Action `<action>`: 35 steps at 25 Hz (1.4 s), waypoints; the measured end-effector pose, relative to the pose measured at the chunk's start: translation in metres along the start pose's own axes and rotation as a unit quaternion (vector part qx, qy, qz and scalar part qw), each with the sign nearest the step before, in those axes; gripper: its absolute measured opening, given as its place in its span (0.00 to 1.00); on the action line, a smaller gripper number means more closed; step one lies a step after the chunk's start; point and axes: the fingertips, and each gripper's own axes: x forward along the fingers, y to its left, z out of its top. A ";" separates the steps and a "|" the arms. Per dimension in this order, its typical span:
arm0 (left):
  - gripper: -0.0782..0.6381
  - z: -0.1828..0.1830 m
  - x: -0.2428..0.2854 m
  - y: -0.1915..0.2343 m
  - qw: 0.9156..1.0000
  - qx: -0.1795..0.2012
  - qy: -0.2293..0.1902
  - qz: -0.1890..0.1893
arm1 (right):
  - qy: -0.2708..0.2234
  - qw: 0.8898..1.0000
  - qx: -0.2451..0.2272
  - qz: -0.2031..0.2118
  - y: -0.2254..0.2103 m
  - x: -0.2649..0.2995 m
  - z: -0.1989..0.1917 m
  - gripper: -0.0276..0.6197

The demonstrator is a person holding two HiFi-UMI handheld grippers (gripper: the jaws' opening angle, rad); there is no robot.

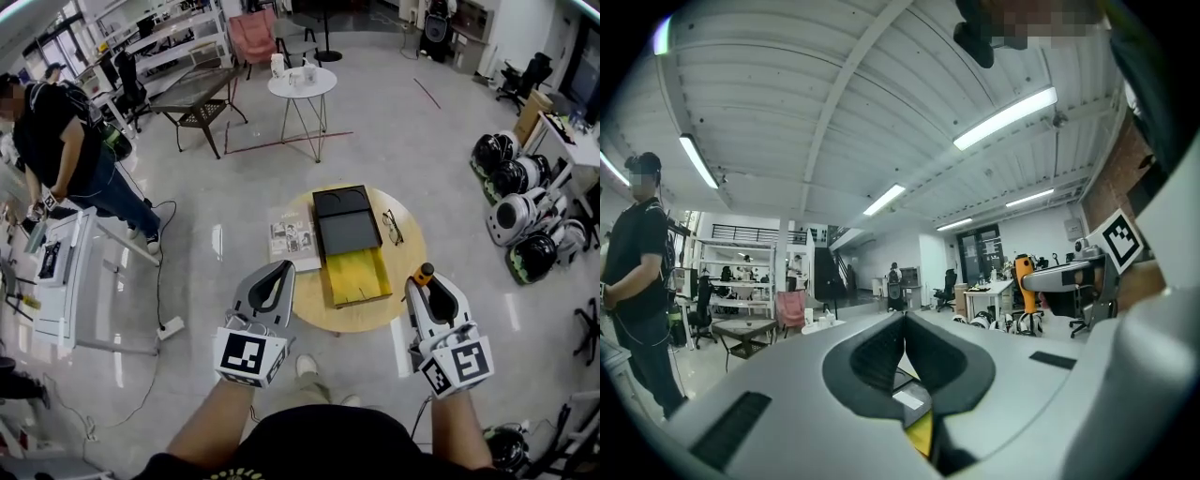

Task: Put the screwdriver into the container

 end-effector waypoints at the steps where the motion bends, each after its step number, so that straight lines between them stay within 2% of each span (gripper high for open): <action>1: 0.13 0.002 0.003 0.001 1.000 0.001 -0.003 -0.005 | -0.001 1.000 0.002 0.000 0.000 0.003 0.000 0.23; 18: 0.13 0.005 0.048 0.016 0.999 0.007 -0.006 -0.050 | -0.007 0.999 0.008 -0.030 -0.010 0.043 0.007 0.23; 28: 0.13 0.010 0.067 0.047 0.998 0.021 -0.014 -0.064 | -0.012 0.998 -0.005 -0.056 -0.006 0.071 0.023 0.23; 35: 0.13 0.010 0.074 0.063 0.996 0.017 -0.023 -0.083 | -0.020 0.997 0.000 -0.075 0.005 0.082 0.027 0.23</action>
